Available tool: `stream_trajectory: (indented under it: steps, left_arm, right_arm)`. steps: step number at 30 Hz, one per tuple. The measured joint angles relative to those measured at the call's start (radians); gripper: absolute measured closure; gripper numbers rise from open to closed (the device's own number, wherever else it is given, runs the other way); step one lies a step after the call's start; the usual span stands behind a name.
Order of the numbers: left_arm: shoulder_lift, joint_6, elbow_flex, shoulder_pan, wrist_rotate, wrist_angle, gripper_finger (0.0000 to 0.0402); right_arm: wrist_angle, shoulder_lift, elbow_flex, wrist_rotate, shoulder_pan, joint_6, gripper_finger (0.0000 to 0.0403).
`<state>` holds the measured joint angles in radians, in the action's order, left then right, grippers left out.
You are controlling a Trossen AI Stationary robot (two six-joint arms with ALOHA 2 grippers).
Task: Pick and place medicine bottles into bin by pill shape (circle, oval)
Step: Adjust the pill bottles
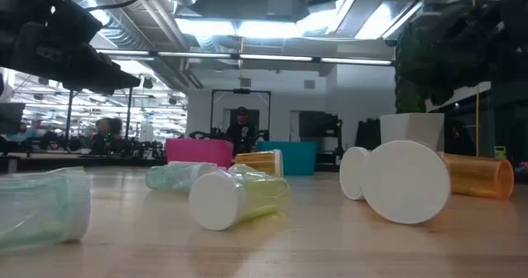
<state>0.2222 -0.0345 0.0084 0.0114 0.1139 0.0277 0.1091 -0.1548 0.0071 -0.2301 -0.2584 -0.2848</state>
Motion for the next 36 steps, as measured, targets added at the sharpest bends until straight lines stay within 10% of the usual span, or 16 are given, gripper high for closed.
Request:
stream_trajectory:
  steps: [11,36]
  left_arm:
    - [0.0,0.292,0.0,0.0,0.006,0.214,0.0401]
    - [0.0,0.235,0.0,0.0,0.165,0.228,0.0401]
  right_arm:
    - [-0.052,-0.014,0.0,-0.008,0.0,-0.001,0.0178]
    - [-0.025,-0.128,0.0,0.01,0.0,0.034,0.0178]
